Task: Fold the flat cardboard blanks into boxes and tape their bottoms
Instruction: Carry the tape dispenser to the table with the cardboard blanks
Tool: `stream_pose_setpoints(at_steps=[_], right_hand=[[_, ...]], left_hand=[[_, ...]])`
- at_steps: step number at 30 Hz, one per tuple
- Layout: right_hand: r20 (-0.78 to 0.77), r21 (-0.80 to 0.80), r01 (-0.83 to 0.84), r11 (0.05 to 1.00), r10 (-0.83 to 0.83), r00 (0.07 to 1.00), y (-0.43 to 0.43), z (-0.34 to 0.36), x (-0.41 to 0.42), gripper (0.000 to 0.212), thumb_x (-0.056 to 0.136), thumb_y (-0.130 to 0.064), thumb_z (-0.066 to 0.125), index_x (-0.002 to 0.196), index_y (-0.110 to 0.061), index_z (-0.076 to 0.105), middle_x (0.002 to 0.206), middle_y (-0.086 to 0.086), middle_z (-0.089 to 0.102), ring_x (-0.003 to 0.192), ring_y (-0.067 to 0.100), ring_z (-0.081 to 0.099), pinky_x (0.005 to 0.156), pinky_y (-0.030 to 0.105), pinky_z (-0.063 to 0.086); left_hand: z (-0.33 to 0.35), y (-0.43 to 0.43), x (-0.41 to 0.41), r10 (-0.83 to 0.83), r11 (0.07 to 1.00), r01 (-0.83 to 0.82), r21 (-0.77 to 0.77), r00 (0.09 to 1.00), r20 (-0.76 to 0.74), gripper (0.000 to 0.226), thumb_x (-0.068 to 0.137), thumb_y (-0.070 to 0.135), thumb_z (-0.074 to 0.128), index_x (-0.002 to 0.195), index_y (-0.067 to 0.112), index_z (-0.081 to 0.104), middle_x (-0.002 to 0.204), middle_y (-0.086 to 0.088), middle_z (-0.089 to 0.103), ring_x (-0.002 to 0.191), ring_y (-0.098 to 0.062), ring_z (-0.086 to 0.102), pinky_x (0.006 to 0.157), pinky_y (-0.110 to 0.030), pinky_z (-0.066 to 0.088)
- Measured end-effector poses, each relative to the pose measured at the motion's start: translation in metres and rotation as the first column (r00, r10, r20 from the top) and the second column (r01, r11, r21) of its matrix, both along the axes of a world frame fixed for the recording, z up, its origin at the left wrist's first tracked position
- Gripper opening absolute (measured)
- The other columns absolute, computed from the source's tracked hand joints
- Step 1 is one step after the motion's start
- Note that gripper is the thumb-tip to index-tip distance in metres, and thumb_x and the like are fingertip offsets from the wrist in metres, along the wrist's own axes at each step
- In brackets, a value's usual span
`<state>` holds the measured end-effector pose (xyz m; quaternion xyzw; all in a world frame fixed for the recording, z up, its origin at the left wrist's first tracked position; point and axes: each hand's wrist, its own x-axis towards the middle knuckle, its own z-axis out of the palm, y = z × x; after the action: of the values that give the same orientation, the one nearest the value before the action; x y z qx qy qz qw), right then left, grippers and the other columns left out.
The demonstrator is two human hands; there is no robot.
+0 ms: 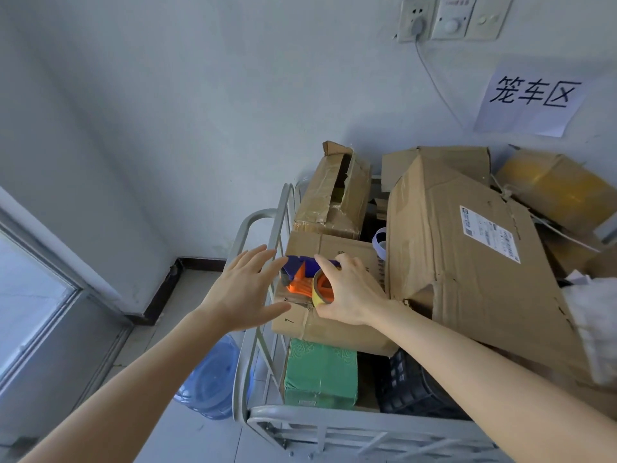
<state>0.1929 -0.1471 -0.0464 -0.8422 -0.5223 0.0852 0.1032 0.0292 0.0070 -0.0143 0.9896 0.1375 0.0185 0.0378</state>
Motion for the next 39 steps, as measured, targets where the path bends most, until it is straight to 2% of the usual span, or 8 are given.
stream_pose_setpoints(at_steps=[4,11,18,22,28,32,34,39], right_hand=[[0.017,-0.007,0.092,0.996,-0.092,0.996,-0.016,0.009,-0.017,0.095,0.073,-0.058,0.065,0.147,-0.03,0.012,0.139,0.009,0.033,0.123,0.029,0.035,0.091,0.04,0.046],[-0.032,0.048,0.29,0.956,-0.289,0.957,-0.059,0.042,-0.063,0.093,0.073,-0.054,0.068,0.145,-0.03,0.015,0.136,0.006,0.035,0.126,0.027,0.036,0.096,0.041,0.044],[0.005,0.098,0.535,0.839,-0.538,0.843,-0.125,0.056,-0.132,0.09,0.073,-0.05,0.067,0.145,-0.03,0.018,0.135,0.005,0.035,0.124,0.029,0.036,0.092,0.039,0.046],[0.006,0.091,0.687,0.721,-0.691,0.723,-0.176,0.057,-0.165,0.09,0.071,-0.052,0.067,0.144,-0.031,0.019,0.133,0.006,0.036,0.122,0.029,0.037,0.091,0.04,0.046],[0.008,0.08,0.844,0.531,-0.847,0.532,-0.276,0.062,-0.212,0.087,0.07,-0.048,0.065,0.143,-0.029,0.021,0.13,0.008,0.038,0.121,0.031,0.037,0.093,0.044,0.045],[-0.004,0.128,0.926,0.355,-0.934,0.358,-0.351,0.059,-0.247,0.082,0.069,-0.047,0.065,0.14,-0.03,0.027,0.126,0.007,0.041,0.117,0.031,0.04,0.088,0.042,0.047],[-0.012,0.143,0.953,0.267,-0.962,0.271,-0.391,0.057,-0.265,0.081,0.069,-0.047,0.066,0.139,-0.03,0.028,0.125,0.006,0.041,0.116,0.03,0.041,0.088,0.042,0.048],[-0.061,0.145,0.987,0.064,-0.995,0.074,-0.494,0.051,-0.312,0.08,0.069,-0.048,0.065,0.139,-0.031,0.029,0.119,0.004,0.043,0.114,0.028,0.04,0.088,0.039,0.047]], left_hand=[[0.011,-0.007,0.0,-0.072,0.997,0.072,0.022,0.997,0.004,0.086,0.083,0.068,0.05,0.152,0.029,0.017,0.159,0.001,0.018,0.148,-0.019,0.007,0.118,-0.036,0.008],[0.034,-0.021,-0.013,-0.256,0.966,0.25,0.072,0.963,0.087,0.086,0.08,0.067,0.05,0.151,0.026,0.023,0.157,-0.001,0.026,0.146,-0.022,0.015,0.117,-0.036,0.012],[0.036,-0.053,-0.04,-0.472,0.882,0.464,0.087,0.869,0.146,0.083,0.078,0.062,0.056,0.147,0.023,0.034,0.149,-0.007,0.039,0.141,-0.028,0.028,0.115,-0.041,0.021],[0.031,-0.091,-0.042,-0.626,0.779,0.614,0.126,0.771,0.119,0.08,0.078,0.06,0.061,0.145,0.022,0.038,0.148,-0.005,0.04,0.14,-0.026,0.03,0.116,-0.038,0.018],[0.031,-0.188,-0.024,-0.792,0.61,0.783,0.122,0.602,0.102,0.083,0.075,0.063,0.052,0.141,0.014,0.045,0.142,-0.01,0.048,0.139,-0.033,0.033,0.114,-0.048,0.029],[0.033,-0.275,-0.016,-0.901,0.434,0.891,0.131,0.427,0.082,0.078,0.077,0.06,0.057,0.141,0.015,0.046,0.142,-0.01,0.048,0.139,-0.033,0.033,0.114,-0.046,0.027],[0.034,-0.322,-0.014,-0.942,0.334,0.932,0.142,0.326,0.078,0.08,0.075,0.063,0.051,0.139,0.015,0.048,0.138,-0.01,0.052,0.135,-0.033,0.038,0.113,-0.047,0.031],[0.027,-0.444,-0.023,-0.986,0.155,0.98,0.128,0.145,0.079,0.076,0.074,0.064,0.045,0.126,0.009,0.06,0.12,-0.01,0.063,0.119,-0.036,0.055,0.102,-0.045,0.041]])
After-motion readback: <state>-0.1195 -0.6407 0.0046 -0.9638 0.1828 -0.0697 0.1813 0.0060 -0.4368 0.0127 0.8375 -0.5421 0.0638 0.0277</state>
